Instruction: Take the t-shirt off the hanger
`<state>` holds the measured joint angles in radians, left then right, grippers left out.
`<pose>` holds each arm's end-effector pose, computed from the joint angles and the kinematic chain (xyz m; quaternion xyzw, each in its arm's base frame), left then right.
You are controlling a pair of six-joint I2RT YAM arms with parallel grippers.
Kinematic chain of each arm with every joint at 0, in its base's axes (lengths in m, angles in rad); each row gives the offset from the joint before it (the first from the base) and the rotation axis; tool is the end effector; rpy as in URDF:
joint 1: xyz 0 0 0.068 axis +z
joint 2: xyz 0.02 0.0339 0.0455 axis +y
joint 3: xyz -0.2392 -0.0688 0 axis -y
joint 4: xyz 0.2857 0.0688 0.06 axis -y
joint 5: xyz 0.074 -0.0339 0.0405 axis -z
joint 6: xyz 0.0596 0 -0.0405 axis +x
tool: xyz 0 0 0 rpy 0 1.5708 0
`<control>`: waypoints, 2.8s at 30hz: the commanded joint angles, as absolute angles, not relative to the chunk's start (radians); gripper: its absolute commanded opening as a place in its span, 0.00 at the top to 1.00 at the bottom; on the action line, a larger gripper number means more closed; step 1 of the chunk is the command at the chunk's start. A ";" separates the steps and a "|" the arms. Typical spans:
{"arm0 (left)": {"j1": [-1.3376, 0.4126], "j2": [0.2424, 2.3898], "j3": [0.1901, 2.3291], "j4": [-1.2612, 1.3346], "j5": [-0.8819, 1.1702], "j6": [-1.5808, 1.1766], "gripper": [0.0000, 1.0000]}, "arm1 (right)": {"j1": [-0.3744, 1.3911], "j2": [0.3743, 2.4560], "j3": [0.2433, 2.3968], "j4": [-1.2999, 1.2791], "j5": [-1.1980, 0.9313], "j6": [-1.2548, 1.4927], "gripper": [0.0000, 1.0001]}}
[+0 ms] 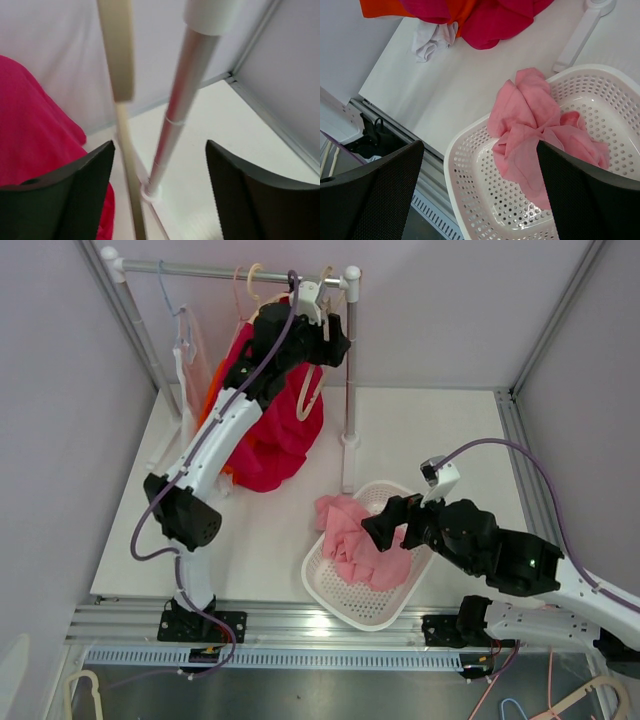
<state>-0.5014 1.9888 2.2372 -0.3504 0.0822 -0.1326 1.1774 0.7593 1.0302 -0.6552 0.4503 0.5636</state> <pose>0.4466 -0.2504 0.4469 0.1630 0.7240 -0.2377 0.6267 0.1099 0.1970 0.3646 -0.1252 0.8081 0.2974 0.4927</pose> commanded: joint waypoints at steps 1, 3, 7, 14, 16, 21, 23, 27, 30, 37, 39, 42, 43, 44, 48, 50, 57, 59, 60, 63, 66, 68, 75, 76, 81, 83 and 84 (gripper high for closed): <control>-0.497 1.774 2.171 -0.362 0.199 -0.130 0.20 | 1.187 0.793 1.054 -0.614 0.431 0.548 0.01; -0.497 1.651 2.050 -0.344 0.195 -0.117 0.09 | 1.190 0.808 1.058 -0.618 0.426 0.546 0.01; -0.489 1.474 1.884 -0.310 0.095 -0.074 0.00 | 1.198 0.828 1.054 -0.604 0.417 0.548 0.00; -0.338 1.427 1.870 -0.405 0.050 -0.129 0.05 | 1.204 0.844 1.026 -0.580 0.403 0.555 0.00; -0.311 1.463 1.897 -0.422 0.074 -0.159 0.15 | 1.206 0.841 1.023 -0.577 0.402 0.555 0.00; -0.293 1.572 2.015 -0.465 0.090 -0.149 0.36 | 1.206 0.833 1.034 -0.583 0.406 0.551 0.00; -0.293 1.646 2.121 -0.501 0.104 -0.138 0.37 | 1.206 0.828 1.040 -0.594 0.414 0.549 0.00; -0.293 1.733 2.227 -0.512 0.121 -0.118 0.42 | 1.206 0.815 1.043 -0.612 0.428 0.549 0.01; -0.293 1.755 2.260 -0.489 0.097 -0.118 0.42 | 1.204 0.804 1.043 -0.630 0.428 0.552 0.00; -0.295 1.764 2.255 -0.425 0.063 -0.132 0.40 | 1.206 0.798 1.035 -0.646 0.446 0.543 0.01; -0.295 1.759 2.246 -0.416 0.063 -0.140 0.40 | 1.206 0.802 1.032 -0.644 0.452 0.538 0.00; -0.295 1.752 2.232 -0.393 0.060 -0.140 0.40 | 1.204 0.811 1.031 -0.637 0.453 0.532 0.01; -0.295 1.756 2.235 -0.393 0.058 -0.132 0.39 | 1.204 0.815 1.032 -0.629 0.449 0.531 0.01; -0.295 1.770 2.253 -0.400 0.046 -0.129 0.39 | 1.204 0.819 1.035 -0.629 0.445 0.528 0.01; -0.295 1.784 2.258 -0.403 0.005 -0.120 0.40 | 1.201 0.825 1.038 -0.623 0.442 0.520 0.01; -0.295 1.784 2.243 -0.388 -0.009 -0.121 0.39 | 1.203 0.825 1.040 -0.623 0.443 0.514 0.00; -0.293 1.837 2.284 -0.341 -0.051 -0.097 0.35 | 1.197 0.830 1.060 -0.618 0.439 0.489 0.01; -0.293 1.864 2.304 -0.339 -0.032 -0.089 0.34 | 1.197 0.831 1.066 -0.620 0.437 0.485 0.00; -0.293 1.877 2.324 -0.341 -0.028 -0.087 0.33 | 1.195 0.831 1.069 -0.621 0.437 0.483 0.01; -0.293 1.920 2.352 -0.333 -0.026 -0.091 0.33 | 1.195 0.825 1.066 -0.618 0.434 0.477 0.00; -0.293 1.943 2.352 -0.295 -0.043 -0.086 0.36 | 1.193 0.819 1.063 -0.614 0.434 0.466 0.01; -0.291 1.956 2.356 -0.281 -0.054 -0.086 0.44 | 1.190 0.818 1.063 -0.614 0.436 0.465 0.00; -0.273 1.951 2.381 -0.256 -0.068 -0.129 0.99 | 1.184 0.818 1.052 -0.618 0.430 0.471 0.01; -0.273 1.948 2.399 -0.249 -0.064 -0.123 0.99 | 1.186 0.816 1.049 -0.614 0.428 0.471 0.01; -0.270 1.902 2.442 -0.245 -0.012 -0.118 0.99 | 1.184 0.824 1.034 -0.589 0.422 0.480 0.01; -0.270 1.859 2.436 -0.250 -0.008 -0.129 0.99 | 1.184 0.833 1.034 -0.584 0.413 0.479 0.01; -0.270 1.846 2.433 -0.253 -0.008 -0.147 0.99 | 1.184 0.838 1.035 -0.577 0.411 0.477 0.01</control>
<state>-0.2783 1.9537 2.3737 -0.3321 -0.0376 -0.1162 1.1870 0.8322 1.0271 -0.6235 0.4194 0.4774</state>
